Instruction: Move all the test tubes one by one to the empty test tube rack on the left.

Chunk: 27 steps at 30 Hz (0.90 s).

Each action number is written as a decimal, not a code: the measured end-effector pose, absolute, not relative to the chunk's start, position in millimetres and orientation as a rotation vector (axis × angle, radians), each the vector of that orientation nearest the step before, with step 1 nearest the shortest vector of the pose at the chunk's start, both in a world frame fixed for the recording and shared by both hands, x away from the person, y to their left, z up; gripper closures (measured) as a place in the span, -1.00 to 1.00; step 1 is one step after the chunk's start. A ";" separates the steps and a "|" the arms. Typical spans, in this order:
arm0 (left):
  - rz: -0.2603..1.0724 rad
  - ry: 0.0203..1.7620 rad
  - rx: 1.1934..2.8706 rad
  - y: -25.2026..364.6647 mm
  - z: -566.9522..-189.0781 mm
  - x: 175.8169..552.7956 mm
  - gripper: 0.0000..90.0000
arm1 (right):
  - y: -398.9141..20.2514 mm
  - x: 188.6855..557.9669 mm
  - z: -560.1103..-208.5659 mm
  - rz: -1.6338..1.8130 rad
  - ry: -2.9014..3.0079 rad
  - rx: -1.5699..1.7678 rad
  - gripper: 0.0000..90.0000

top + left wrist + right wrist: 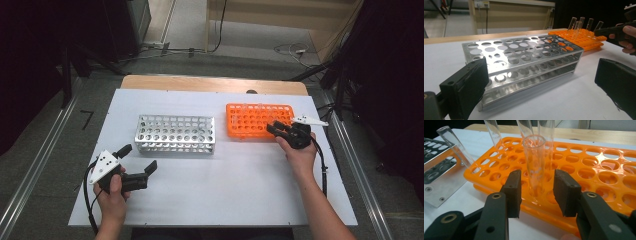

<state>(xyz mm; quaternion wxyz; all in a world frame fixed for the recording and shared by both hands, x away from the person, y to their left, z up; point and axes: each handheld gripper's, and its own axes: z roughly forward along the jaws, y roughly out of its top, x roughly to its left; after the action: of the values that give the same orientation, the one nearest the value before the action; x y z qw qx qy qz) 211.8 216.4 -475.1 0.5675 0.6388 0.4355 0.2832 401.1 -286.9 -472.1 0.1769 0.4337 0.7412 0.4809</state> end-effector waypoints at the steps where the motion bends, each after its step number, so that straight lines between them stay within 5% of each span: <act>1: 0.665 1.021 1.501 215.9 -474.9 211.8 -1.00 | -285.6 402.0 -472.7 1.364 2.090 1.231 0.33; 13: 0.650 1.004 1.513 209.9 -475.1 211.1 -1.00 | -274.8 405.4 -481.5 1.323 2.051 1.256 0.63; 27: 0.611 0.916 1.598 188.7 -466.9 212.5 -1.00 | -287.2 391.5 -457.3 1.379 1.982 1.168 0.64</act>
<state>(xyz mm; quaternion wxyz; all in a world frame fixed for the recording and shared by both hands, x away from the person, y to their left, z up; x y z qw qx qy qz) 212.5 188.7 -466.9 0.5649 0.6795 0.3896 0.2597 391.5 -287.2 -457.3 0.2277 0.4239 0.7195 0.5007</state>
